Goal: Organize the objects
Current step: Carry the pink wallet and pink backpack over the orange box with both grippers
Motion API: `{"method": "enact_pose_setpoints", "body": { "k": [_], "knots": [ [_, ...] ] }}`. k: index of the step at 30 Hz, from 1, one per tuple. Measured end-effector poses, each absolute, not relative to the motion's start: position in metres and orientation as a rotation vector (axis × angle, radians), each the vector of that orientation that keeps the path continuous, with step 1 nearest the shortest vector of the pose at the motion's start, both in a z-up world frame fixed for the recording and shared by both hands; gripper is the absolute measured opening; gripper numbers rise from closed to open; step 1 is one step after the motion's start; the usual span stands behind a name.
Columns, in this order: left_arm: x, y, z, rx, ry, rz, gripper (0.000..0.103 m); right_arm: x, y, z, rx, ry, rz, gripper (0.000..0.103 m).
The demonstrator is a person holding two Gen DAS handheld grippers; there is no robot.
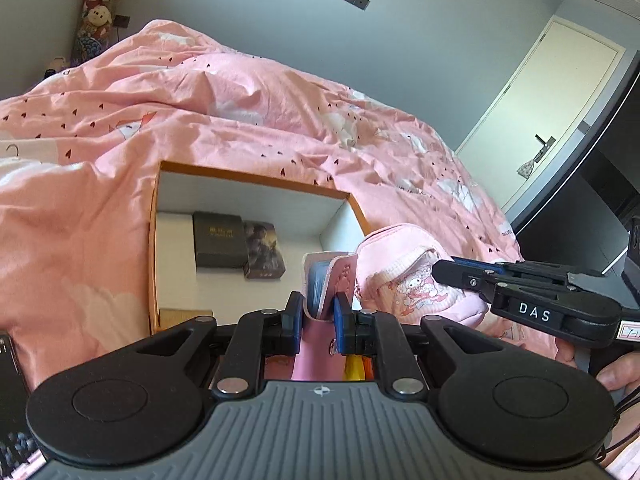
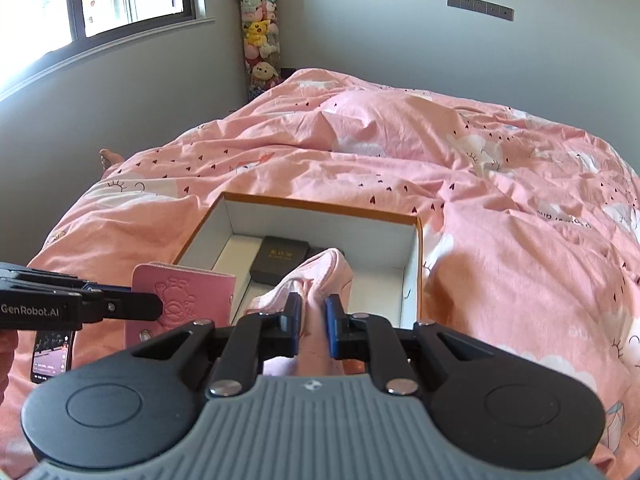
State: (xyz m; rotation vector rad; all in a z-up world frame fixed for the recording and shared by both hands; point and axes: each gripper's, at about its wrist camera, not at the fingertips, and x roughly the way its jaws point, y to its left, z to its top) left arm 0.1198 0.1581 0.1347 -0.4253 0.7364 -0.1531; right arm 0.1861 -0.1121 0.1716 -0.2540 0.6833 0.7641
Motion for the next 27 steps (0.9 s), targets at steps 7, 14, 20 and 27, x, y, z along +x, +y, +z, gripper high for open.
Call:
{"method": "enact_pose_setpoints", "body": {
  "k": [7, 14, 20, 27],
  "knots": [
    [0.169, 0.178, 0.143, -0.431, 0.732, -0.133, 0.017, 0.225, -0.102, 0.174, -0.177, 0.664, 0.769, 0.014],
    [0.207, 0.182, 0.118, -0.413, 0.831, -0.118, 0.017, 0.266, -0.075, 0.132, -0.129, 0.762, 0.807, 0.014],
    [0.237, 0.188, 0.077, -0.455, 0.956, -0.115, 0.017, 0.284, -0.062, 0.1, -0.146, 0.803, 0.762, 0.014],
    [0.261, 0.19, 0.033, -0.506, 1.081, -0.147, 0.017, 0.297, -0.062, 0.088, -0.154, 0.816, 0.755, 0.014]
  ]
}}
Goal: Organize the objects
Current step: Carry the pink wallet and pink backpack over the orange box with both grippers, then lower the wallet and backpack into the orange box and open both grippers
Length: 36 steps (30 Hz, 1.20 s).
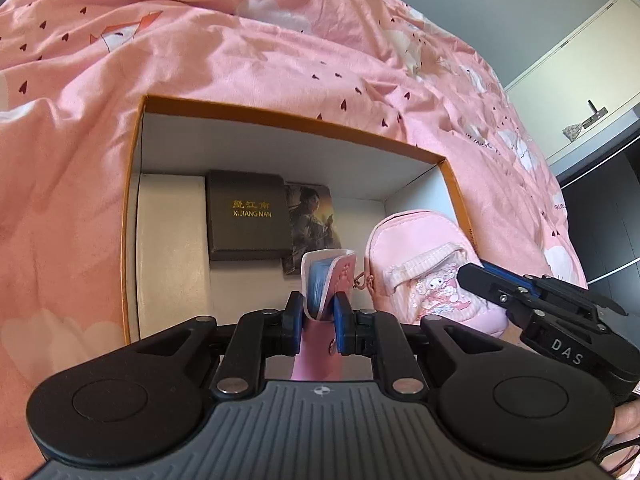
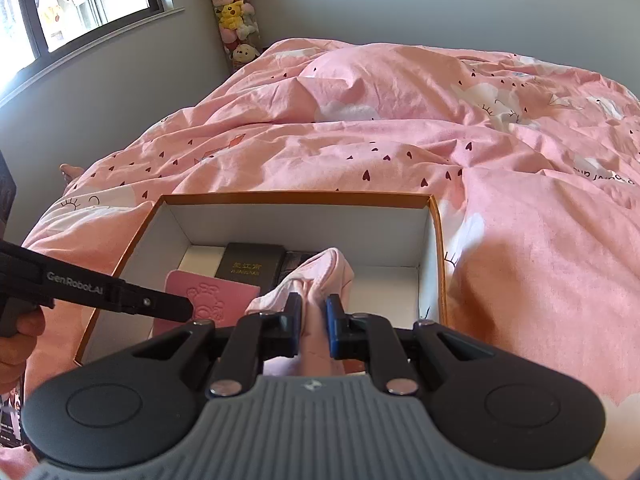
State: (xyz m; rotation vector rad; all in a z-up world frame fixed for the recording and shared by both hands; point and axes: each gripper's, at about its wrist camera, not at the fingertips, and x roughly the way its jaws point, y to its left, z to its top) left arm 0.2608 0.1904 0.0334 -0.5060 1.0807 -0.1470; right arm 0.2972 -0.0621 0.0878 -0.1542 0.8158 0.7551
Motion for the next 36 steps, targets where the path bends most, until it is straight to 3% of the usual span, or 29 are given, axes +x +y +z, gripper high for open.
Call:
{"method": "enact_pose_setpoints", "body": {
  "k": [10, 20, 28, 36],
  "knots": [
    [0.278, 0.194, 0.0, -0.487, 1.237, -0.13, 0.017, 0.306, -0.059, 0.074, -0.141, 0.858, 0.747, 0.014],
    [0.295, 0.179, -0.007, -0.292, 1.332, -0.047, 0.021, 0.304, -0.056, 0.067, -0.139, 0.883, 0.763, 0.014],
    [0.293, 0.174, -0.007, -0.218, 1.33, -0.022, 0.023, 0.302, -0.053, 0.064, -0.125, 0.898, 0.781, 0.014],
    [0.277, 0.191, 0.031, -0.253, 1.168, 0.006, 0.025, 0.297, -0.041, 0.058, -0.036, 0.91, 0.863, 0.014]
  ]
}}
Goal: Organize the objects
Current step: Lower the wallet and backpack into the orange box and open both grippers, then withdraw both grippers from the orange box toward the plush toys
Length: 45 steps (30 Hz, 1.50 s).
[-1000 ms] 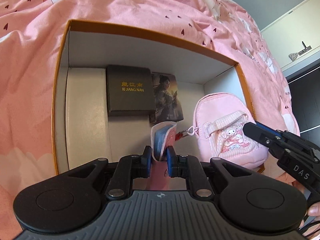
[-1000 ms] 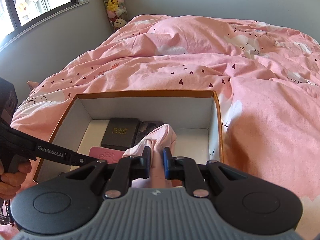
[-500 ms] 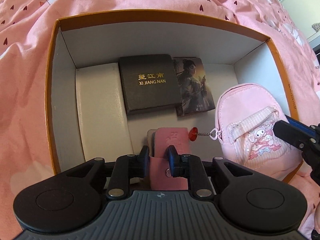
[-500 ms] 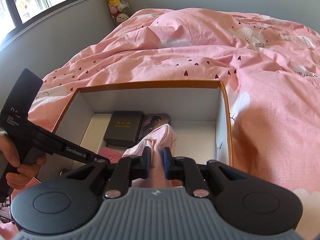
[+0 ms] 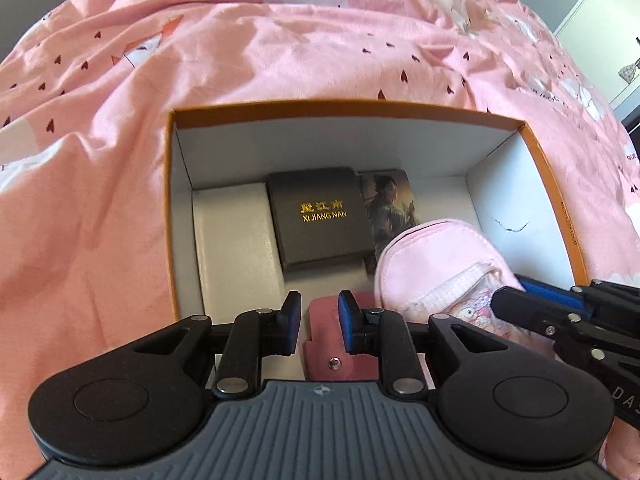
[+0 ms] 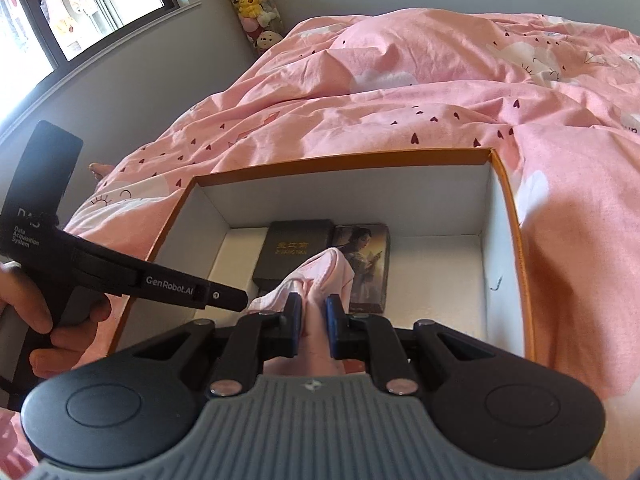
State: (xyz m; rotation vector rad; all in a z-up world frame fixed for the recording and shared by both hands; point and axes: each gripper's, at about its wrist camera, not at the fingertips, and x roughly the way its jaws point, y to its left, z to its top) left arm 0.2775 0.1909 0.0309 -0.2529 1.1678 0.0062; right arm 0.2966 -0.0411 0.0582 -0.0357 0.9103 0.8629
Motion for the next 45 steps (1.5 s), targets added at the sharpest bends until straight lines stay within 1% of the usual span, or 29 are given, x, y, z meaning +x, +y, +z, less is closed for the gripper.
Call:
{"method": "enact_pose_setpoints", "body": {
  "k": [3, 15, 18, 22, 24, 26, 28, 29, 30, 31, 32, 33, 35, 40, 42, 45],
  "knots": [
    [0.273, 0.191, 0.04, -0.227, 1.133, 0.028, 0.026, 0.293, -0.032, 0.054, 0.005, 0.908, 0.896, 0.014],
    [0.256, 0.176, 0.037, -0.129, 1.079, 0.039, 0.026, 0.29, -0.003, 0.015, -0.142, 1.039, 0.904, 0.014],
    [0.252, 0.173, 0.035, -0.137, 1.07, 0.038, 0.031, 0.292, 0.002, 0.009, -0.182, 1.058, 0.91, 0.014],
    [0.247, 0.169, 0.035, -0.136, 1.05, 0.055, 0.046, 0.293, 0.008, -0.003, -0.22, 1.092, 0.894, 0.014],
    [0.244, 0.164, 0.037, -0.117, 1.031, 0.065, 0.05, 0.292, 0.01, -0.005, -0.233, 1.089, 0.893, 0.014],
    [0.24, 0.159, 0.039, -0.099, 1.008, 0.082, 0.053, 0.292, 0.011, -0.005, -0.246, 1.086, 0.891, 0.015],
    [0.234, 0.154, 0.042, -0.086, 0.982, 0.092, 0.058, 0.291, 0.011, -0.004, -0.255, 1.08, 0.89, 0.016],
    [0.231, 0.151, 0.044, -0.081, 0.967, 0.098, 0.059, 0.29, 0.011, -0.003, -0.261, 1.076, 0.891, 0.02],
    [0.228, 0.148, 0.046, -0.074, 0.956, 0.101, 0.063, 0.289, 0.012, -0.002, -0.267, 1.071, 0.891, 0.023],
    [0.225, 0.146, 0.048, -0.067, 0.947, 0.105, 0.069, 0.288, 0.012, 0.0, -0.271, 1.063, 0.886, 0.023],
    [0.222, 0.143, 0.05, -0.06, 0.939, 0.108, 0.069, 0.287, 0.011, 0.002, -0.272, 1.052, 0.881, 0.026],
    [0.218, 0.14, 0.052, -0.056, 0.926, 0.114, 0.069, 0.285, 0.01, 0.006, -0.273, 1.041, 0.878, 0.033],
    [0.21, 0.138, 0.057, -0.053, 0.897, 0.124, 0.069, 0.281, 0.008, 0.012, -0.289, 1.007, 0.867, 0.038],
    [0.19, 0.136, 0.068, -0.056, 0.836, 0.159, 0.07, 0.264, -0.006, 0.033, -0.299, 0.912, 0.834, 0.042],
    [0.182, 0.135, 0.072, -0.074, 0.819, 0.158, 0.07, 0.256, -0.013, 0.043, -0.296, 0.86, 0.82, 0.049],
    [0.171, 0.132, 0.076, -0.096, 0.803, 0.147, 0.07, 0.243, -0.027, 0.059, -0.276, 0.784, 0.806, 0.05]
  ]
}}
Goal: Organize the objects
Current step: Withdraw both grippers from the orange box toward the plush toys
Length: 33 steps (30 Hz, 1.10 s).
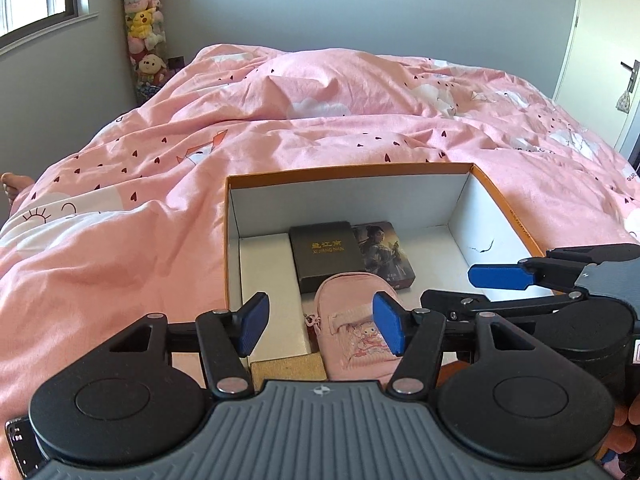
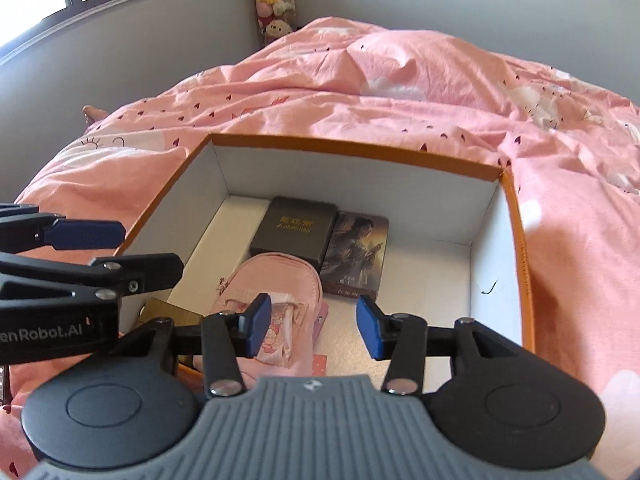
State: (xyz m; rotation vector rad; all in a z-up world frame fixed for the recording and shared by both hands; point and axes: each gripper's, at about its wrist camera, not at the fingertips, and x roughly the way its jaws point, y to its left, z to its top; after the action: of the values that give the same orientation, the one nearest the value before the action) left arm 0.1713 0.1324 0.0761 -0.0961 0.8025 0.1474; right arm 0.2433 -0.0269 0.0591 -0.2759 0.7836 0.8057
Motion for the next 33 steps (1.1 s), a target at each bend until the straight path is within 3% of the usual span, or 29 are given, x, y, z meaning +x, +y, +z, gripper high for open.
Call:
{"method": "enact_pose_setpoints", "body": {
  "k": [7, 11, 18, 29, 31, 33],
  "knots": [
    [0.146, 0.12, 0.083, -0.095, 0.757, 0.096, 0.069, 0.214, -0.055, 0.08, -0.25, 0.674, 0.763, 0.064],
    [0.134, 0.115, 0.083, -0.098, 0.741, 0.09, 0.069, 0.194, -0.072, 0.082, -0.255, 0.608, 0.701, 0.082],
    [0.117, 0.1, 0.073, -0.085, 0.755, 0.037, 0.069, 0.173, -0.095, 0.082, -0.313, 0.618, 0.663, 0.084],
    [0.099, 0.096, 0.055, -0.212, 0.902, -0.123, 0.071, 0.16, -0.133, 0.073, -0.268, 0.81, 0.606, 0.089],
    [0.097, 0.097, 0.051, -0.246, 0.938, -0.16, 0.071, 0.155, -0.139, 0.073, -0.275, 0.82, 0.596, 0.086],
    [0.094, 0.095, 0.046, -0.257, 0.969, -0.209, 0.071, 0.149, -0.148, 0.073, -0.281, 0.833, 0.589, 0.07]
  ]
}}
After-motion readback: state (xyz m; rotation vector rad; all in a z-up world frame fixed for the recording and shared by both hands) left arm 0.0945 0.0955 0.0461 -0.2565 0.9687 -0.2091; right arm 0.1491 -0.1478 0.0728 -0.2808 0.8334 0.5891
